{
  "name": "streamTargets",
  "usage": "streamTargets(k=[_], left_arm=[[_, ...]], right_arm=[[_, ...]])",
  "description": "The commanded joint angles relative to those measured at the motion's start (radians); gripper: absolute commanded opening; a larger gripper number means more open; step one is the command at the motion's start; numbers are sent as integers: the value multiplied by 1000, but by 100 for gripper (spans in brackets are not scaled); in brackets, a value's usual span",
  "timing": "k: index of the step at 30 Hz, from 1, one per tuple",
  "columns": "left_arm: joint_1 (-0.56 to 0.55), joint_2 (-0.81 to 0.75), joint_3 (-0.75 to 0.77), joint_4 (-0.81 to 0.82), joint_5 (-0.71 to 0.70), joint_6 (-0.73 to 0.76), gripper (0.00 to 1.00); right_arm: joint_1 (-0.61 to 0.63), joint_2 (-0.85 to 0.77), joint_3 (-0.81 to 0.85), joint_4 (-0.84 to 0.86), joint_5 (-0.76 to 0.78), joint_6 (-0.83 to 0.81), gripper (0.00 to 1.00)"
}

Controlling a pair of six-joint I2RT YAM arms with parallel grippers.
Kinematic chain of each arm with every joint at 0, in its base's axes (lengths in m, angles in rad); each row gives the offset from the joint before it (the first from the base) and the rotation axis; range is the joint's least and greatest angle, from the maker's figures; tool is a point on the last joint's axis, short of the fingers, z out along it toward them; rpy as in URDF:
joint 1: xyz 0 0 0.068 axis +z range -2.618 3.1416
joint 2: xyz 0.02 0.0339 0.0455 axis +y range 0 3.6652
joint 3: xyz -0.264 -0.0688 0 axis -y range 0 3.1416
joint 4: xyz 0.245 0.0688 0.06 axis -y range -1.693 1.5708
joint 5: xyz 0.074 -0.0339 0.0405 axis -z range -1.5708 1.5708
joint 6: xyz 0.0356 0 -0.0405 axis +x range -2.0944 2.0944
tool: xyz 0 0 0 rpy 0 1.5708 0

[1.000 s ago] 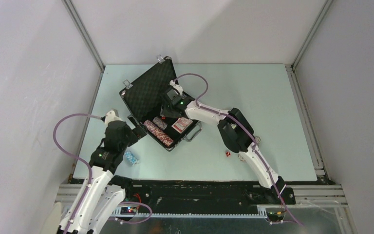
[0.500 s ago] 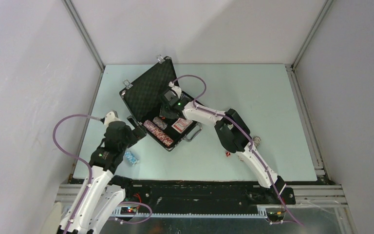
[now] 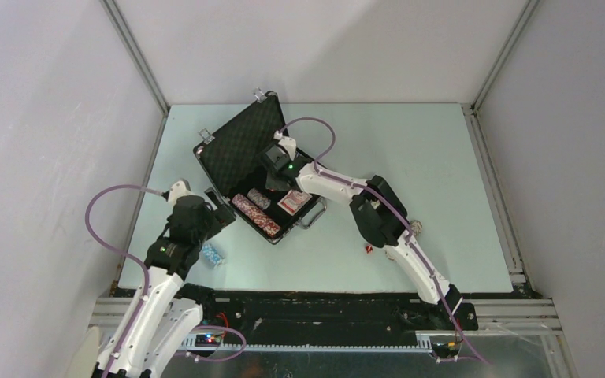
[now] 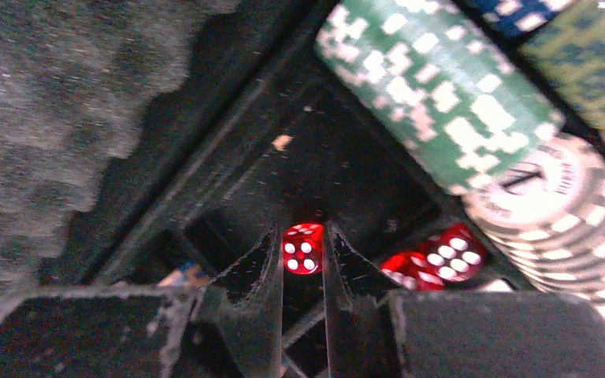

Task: Pack up texas hold em set

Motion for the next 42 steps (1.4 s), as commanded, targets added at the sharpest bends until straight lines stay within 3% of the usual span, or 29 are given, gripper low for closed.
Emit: streamTargets(k=[1, 13, 22, 34, 42], left_arm=[[10, 0, 56, 11, -24, -5, 98], [10, 0, 29, 73, 41, 47, 99], [10, 13, 15, 94, 71, 57, 98], [9, 12, 13, 97, 73, 60, 98], [9, 15, 11, 98, 75, 63, 98]], right_arm=[[-6, -111, -53, -44, 113, -79, 11], [10, -204, -102, 35, 56, -243, 10], [9, -191, -112, 5, -86, -354, 11], [13, -134, -42, -113, -30, -397, 14], [13, -116, -26, -116, -36, -393, 30]])
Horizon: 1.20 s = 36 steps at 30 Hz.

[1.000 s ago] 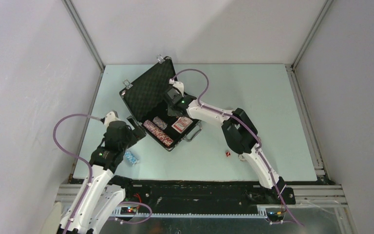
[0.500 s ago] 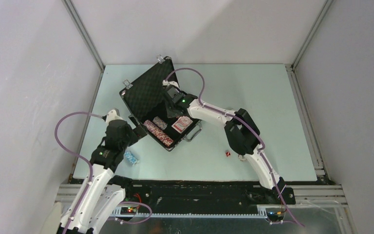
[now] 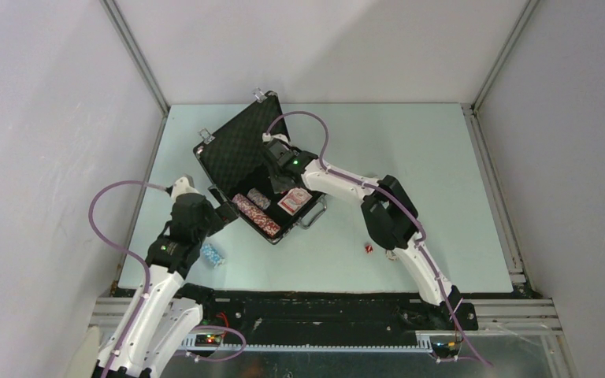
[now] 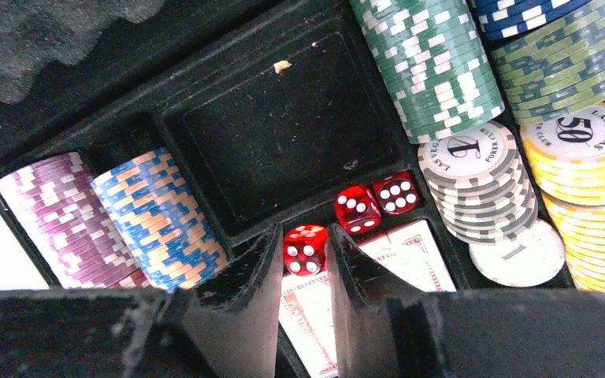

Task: Pack up texas hold em set

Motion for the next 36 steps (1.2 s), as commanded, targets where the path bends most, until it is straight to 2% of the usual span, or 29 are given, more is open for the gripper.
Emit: streamTargets(k=[1, 6, 13, 18, 20, 22, 25, 31, 34, 36], left_arm=[[8, -1, 12, 34, 11, 23, 98], [9, -4, 11, 32, 12, 23, 98], [8, -4, 9, 36, 22, 27, 98], [8, -3, 2, 71, 95, 54, 98], [9, -6, -4, 112, 162, 76, 98], [8, -15, -19, 151, 266, 90, 98], [7, -37, -36, 163, 271, 82, 98], [-1, -20, -43, 203, 321, 88, 98], [-26, 7, -48, 241, 336, 83, 98], [-52, 22, -50, 261, 330, 82, 98]], right_arm=[[5, 13, 47, -5, 18, -8, 31], [3, 10, 46, -4, 16, -5, 37], [6, -36, 16, 9, 29, -10, 37], [4, -202, -167, 112, 38, -35, 37], [5, -300, -281, 175, 58, -47, 43], [3, -413, -407, 222, 101, -46, 53], [-14, -594, -550, 220, 161, -19, 71], [-182, -772, -747, 41, 68, 45, 79], [-288, -829, -795, 4, -26, 43, 83], [-314, -853, -803, -22, -2, 37, 88]])
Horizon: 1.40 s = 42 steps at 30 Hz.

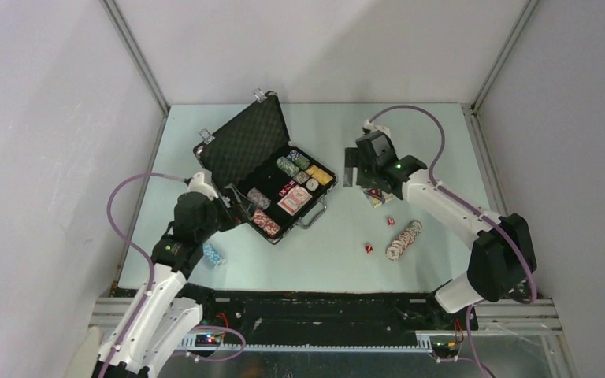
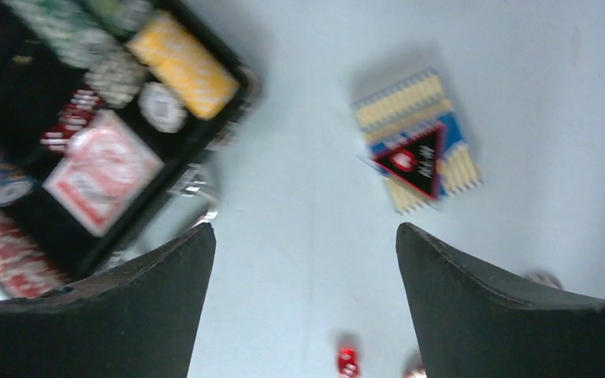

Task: Pack up texas hold em set

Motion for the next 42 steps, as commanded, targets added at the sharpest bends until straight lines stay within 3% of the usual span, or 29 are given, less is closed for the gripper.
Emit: streamTargets(k=[1, 4, 10, 18, 27, 42], left_arm=[[-53, 24, -5, 102, 37, 19, 98], [-92, 27, -17, 144, 43, 36, 98], [-163, 1, -94, 251, 7, 79, 98], [-194, -68, -237, 422, -50, 164, 98], [-199, -288, -341, 430, -125, 218, 98], [-199, -294, -336, 420, -128, 214, 98]], right_arm=[[-61, -48, -36, -106, -1, 11, 96], [-79, -47, -37, -122, 33, -24, 99], [-152, 30, -37, -95, -84, -140, 100], [-219, 138, 17, -87, -176, -165, 100], [-246, 260, 90, -123, -194, -166, 100], [-252, 421, 158, -127, -125, -207, 100]])
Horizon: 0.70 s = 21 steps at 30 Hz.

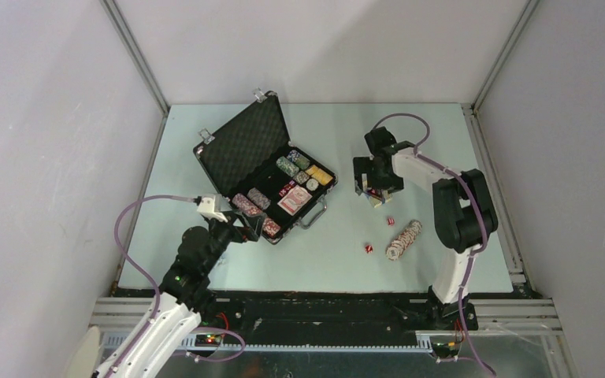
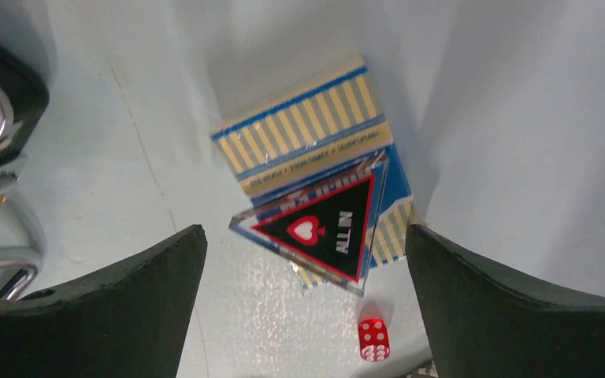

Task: Pack up texas hold em set

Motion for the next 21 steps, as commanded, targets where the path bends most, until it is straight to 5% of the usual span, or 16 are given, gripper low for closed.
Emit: streamTargets(k=[1, 14, 17, 21], left_arm=[[-4, -9, 9, 26, -16, 23, 98], [-4, -6, 13, 16, -20, 23, 98], [-4, 1, 14, 18, -20, 22, 98], [-4, 10, 18, 18, -20, 22, 98]], right_arm=[[19, 68, 93, -20, 79, -41, 100], [-2, 111, 110, -35, 71, -54, 99], [-18, 120, 111, -38, 35, -56, 88], [-16, 103, 89, -34, 23, -53, 57]])
